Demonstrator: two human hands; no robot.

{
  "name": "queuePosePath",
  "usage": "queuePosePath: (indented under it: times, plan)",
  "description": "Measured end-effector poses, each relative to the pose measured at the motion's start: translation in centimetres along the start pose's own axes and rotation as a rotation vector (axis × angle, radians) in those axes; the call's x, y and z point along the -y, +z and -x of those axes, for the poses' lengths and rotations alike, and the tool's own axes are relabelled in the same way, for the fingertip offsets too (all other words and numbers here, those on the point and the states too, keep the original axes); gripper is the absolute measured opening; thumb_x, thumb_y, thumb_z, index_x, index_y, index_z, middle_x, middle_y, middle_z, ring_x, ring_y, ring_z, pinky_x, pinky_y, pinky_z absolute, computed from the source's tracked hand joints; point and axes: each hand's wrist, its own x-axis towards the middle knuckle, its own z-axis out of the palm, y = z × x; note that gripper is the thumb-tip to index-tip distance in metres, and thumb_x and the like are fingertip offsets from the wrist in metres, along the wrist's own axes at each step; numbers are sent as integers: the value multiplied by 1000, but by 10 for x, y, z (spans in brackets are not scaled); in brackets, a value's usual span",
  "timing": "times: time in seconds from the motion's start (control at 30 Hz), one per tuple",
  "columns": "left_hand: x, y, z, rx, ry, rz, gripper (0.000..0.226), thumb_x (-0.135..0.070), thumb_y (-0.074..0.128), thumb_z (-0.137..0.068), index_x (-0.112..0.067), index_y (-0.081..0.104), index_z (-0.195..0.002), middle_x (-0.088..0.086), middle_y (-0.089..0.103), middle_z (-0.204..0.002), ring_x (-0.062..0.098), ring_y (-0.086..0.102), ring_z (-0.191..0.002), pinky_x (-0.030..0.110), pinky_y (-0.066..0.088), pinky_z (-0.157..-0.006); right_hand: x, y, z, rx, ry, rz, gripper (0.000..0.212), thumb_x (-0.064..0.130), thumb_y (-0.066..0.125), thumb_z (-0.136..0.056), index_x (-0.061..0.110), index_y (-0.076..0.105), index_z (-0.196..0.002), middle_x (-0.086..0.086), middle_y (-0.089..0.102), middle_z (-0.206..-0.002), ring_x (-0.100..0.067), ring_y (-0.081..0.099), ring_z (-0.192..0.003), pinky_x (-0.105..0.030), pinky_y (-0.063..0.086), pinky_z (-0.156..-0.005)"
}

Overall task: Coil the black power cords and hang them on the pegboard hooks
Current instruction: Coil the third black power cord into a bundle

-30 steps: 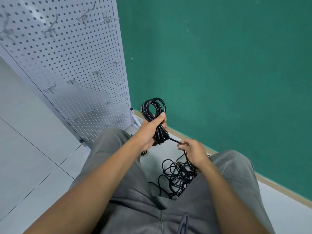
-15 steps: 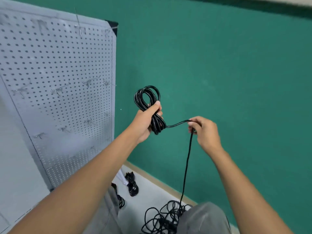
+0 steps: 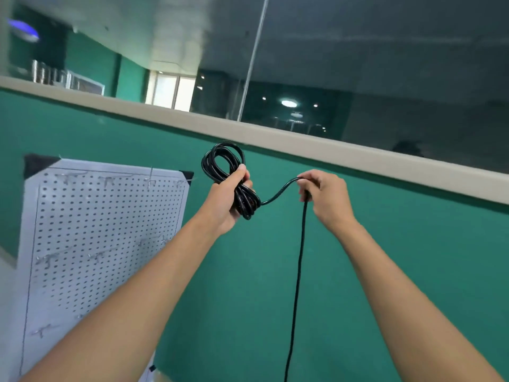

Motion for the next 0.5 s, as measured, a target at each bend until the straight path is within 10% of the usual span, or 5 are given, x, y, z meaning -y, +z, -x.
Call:
queuePosePath:
  times: [0.5]
  plan:
    - [-189, 96, 19, 176, 331, 172, 28, -38, 62, -102, -22, 62, -79, -8, 53, -67, 11, 48, -63, 26, 43, -70, 194, -112, -106, -208, -392, 97, 24, 1, 55, -101, 16, 70, -90, 5, 61, -65, -8, 51, -50, -21, 49, -58]
